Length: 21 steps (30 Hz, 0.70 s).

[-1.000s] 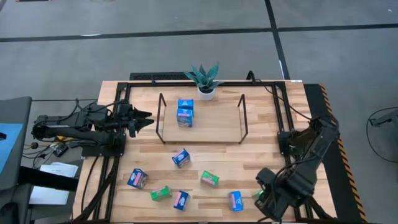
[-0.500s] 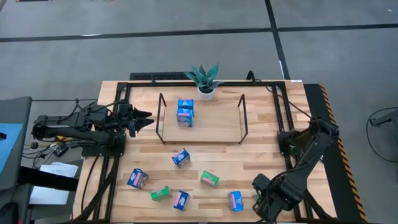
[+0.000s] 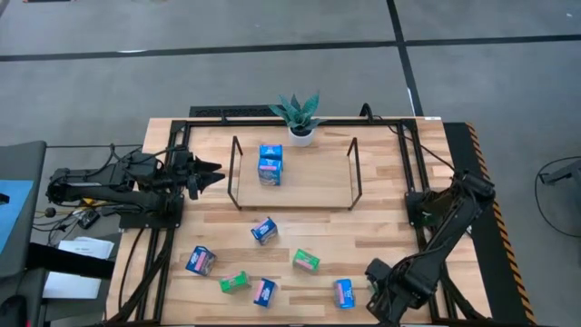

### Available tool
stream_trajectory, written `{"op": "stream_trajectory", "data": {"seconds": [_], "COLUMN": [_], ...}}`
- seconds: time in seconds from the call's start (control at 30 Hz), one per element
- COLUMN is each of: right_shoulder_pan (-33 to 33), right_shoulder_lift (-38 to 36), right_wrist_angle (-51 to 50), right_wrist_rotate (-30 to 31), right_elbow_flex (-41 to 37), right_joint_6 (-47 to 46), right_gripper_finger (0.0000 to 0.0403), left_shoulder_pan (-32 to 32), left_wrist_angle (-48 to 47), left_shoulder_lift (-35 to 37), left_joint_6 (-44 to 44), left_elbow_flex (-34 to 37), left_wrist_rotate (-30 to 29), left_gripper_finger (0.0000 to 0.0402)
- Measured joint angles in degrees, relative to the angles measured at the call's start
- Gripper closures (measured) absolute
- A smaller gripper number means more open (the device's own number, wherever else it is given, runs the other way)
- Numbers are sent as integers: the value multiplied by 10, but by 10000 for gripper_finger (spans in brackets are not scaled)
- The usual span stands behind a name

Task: Stack cereal on shelf
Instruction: Put the right green cereal box on the shelf

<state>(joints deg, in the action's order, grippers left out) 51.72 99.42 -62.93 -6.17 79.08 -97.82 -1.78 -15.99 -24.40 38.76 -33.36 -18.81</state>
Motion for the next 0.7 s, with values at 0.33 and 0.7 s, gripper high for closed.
{"op": "stream_trajectory", "data": {"seconds": [0.33, 0.7], "right_shoulder_pan": [-1, -22], "right_shoulder_lift": [0, 0], "right_wrist_angle": [0, -11], "right_wrist_rotate": [0, -1], "right_elbow_flex": [-2, -2], "right_joint_6": [13, 67], "right_gripper_finger": [134, 219], "left_shoulder_pan": [0, 0], "left_wrist_angle": [0, 0], "left_shoulder_lift": [0, 0], "left_joint_6": [9, 9], "left_elbow_flex": [0, 0], "left_wrist_rotate": [-18, -21], "left_gripper_finger": [102, 102]}}
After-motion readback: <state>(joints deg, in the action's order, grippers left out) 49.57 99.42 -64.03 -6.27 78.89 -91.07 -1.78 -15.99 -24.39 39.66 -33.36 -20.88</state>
